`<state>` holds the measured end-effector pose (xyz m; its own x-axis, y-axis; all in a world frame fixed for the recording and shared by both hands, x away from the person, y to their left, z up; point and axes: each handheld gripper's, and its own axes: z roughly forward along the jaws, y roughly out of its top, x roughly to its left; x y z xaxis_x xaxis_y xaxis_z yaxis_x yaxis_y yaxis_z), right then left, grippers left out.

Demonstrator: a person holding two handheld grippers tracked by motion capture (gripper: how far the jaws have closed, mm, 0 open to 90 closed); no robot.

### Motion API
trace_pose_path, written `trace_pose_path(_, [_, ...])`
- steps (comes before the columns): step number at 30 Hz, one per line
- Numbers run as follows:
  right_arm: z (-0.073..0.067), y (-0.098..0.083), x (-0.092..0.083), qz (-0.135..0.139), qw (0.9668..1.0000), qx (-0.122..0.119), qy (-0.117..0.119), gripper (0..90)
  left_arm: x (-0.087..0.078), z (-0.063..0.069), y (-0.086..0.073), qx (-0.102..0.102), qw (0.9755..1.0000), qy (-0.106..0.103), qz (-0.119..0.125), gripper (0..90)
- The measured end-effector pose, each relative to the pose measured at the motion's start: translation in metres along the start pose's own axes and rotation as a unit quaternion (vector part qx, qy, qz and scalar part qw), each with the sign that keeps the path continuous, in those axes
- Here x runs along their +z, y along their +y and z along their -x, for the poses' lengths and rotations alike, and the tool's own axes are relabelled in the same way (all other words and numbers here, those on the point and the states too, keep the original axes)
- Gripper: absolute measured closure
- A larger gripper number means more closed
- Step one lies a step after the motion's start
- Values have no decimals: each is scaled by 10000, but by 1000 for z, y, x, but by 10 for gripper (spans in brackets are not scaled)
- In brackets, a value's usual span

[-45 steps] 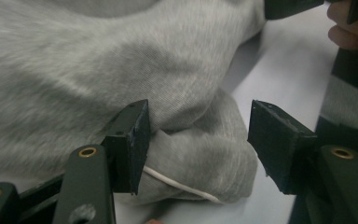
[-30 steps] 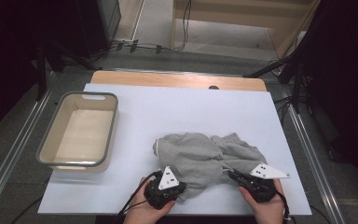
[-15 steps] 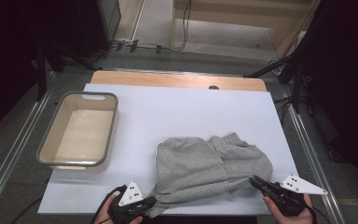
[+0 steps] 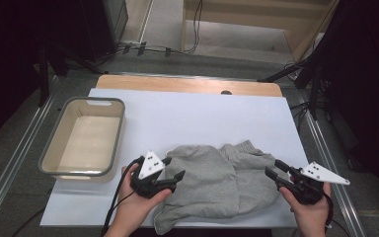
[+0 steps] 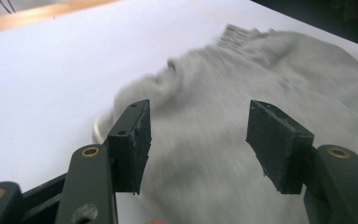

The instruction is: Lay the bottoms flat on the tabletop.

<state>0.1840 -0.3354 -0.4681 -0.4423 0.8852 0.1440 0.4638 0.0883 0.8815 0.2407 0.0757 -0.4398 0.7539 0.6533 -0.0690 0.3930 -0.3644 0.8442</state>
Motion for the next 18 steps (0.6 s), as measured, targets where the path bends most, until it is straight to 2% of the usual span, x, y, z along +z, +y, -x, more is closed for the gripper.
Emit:
trace_pose_path(4, [11,12,20,-109,9998,-29,-156,426,27,-13,19,10,10000,0,-30,444])
trace_pose_path(7, [19,19,36,-208,9995,-25,-241,422,42,-24,29,-195,9998,-72,-36,480])
trace_pose_path(9, [24,24,47,-297,9993,28,-238,422,52,-31,33,-244,9995,-79,-171,487])
trace_pose_path(11, [27,27,56,-391,9990,21,-228,422,61,-35,31,-263,9992,-12,-306,491])
trace_pose_path(13, [31,30,69,-483,9986,34,-194,424,69,-34,26,-47,9985,118,-538,510])
trace_pose_path(15, [34,30,81,-596,9980,89,-182,418,74,-31,17,-13,9974,-2,-723,513])
trace_pose_path(16, [34,30,88,-655,9975,68,-249,384,75,-31,14,-10,9972,-27,-752,522])
trace_pose_path(18, [35,28,99,-724,9971,41,-248,353,76,-30,5,-117,9967,-133,-794,543])
